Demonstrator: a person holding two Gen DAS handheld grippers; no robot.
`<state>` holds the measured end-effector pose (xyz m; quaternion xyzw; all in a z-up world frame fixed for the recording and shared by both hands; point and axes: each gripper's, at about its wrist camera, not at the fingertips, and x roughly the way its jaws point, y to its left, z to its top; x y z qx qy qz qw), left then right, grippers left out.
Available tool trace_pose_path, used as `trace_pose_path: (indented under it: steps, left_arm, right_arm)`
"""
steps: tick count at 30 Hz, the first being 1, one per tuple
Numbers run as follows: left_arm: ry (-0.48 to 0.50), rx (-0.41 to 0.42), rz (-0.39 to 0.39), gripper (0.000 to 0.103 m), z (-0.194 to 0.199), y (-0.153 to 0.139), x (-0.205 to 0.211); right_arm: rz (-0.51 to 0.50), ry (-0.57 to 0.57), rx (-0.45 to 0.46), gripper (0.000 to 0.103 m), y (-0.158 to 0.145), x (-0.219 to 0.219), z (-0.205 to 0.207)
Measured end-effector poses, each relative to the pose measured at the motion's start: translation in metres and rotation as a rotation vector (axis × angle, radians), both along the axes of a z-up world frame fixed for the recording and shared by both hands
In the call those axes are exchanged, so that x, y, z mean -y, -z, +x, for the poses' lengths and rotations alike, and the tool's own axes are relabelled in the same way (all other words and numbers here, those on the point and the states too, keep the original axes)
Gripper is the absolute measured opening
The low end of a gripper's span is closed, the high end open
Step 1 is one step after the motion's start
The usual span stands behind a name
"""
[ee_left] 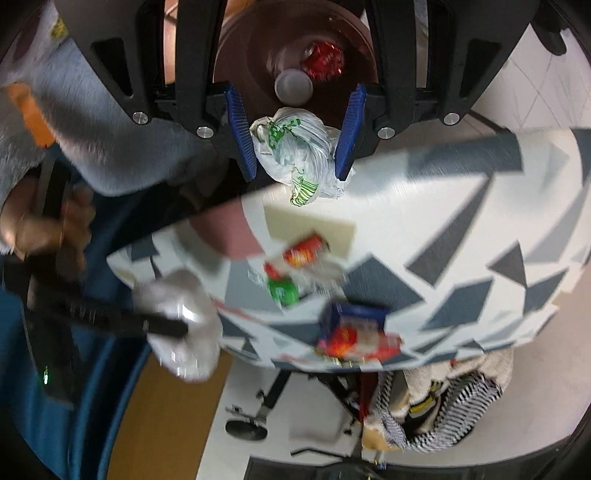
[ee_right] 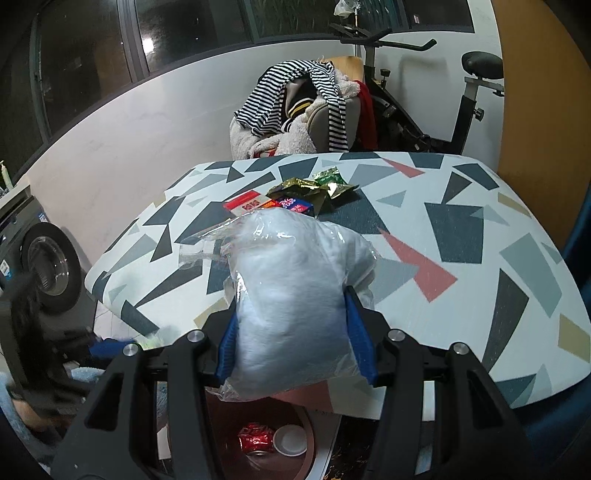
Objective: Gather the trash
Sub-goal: 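Carry the bag and tissue to the brown bin and release both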
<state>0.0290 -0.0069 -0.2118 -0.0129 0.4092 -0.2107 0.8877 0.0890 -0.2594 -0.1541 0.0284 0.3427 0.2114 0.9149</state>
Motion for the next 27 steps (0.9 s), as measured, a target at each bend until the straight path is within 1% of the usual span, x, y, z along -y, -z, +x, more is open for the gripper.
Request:
trace_pose_path:
  steps: [5, 6, 7, 9, 14, 22, 27]
  left_arm:
    - [0.012, -0.048, 0.004, 0.045, 0.003, 0.022, 0.003]
    - [0.011, -0.055, 0.001, 0.05, 0.006, 0.024, 0.004]
    - [0.011, -0.056, -0.002, 0.061, 0.007, 0.025, 0.004]
    - [-0.003, -0.049, -0.007, 0.071, 0.012, 0.024, 0.002]
    - [-0.054, -0.008, -0.012, 0.076, 0.016, 0.01, -0.005]
    - [-0.123, 0.089, -0.012, 0.086, 0.004, -0.026, -0.026]
    - [-0.145, 0.113, -0.014, 0.089, -0.003, -0.039, -0.039]
  right_arm:
    - [-0.003, 0.002, -0.011, 0.053, 0.005, 0.001, -0.003]
    - [-0.002, 0.004, -0.014, 0.053, 0.005, 0.001, -0.003]
    - [-0.001, 0.006, -0.016, 0.053, 0.006, 0.002, -0.003]
    - [0.001, 0.009, -0.019, 0.053, 0.007, 0.002, -0.003]
    - [-0.002, 0.009, -0.02, 0.053, 0.008, 0.004, -0.007]
    - [-0.016, -0.02, -0.03, 0.053, 0.015, 0.002, -0.018]
    - [-0.023, -0.059, -0.049, 0.053, 0.02, -0.006, -0.026]
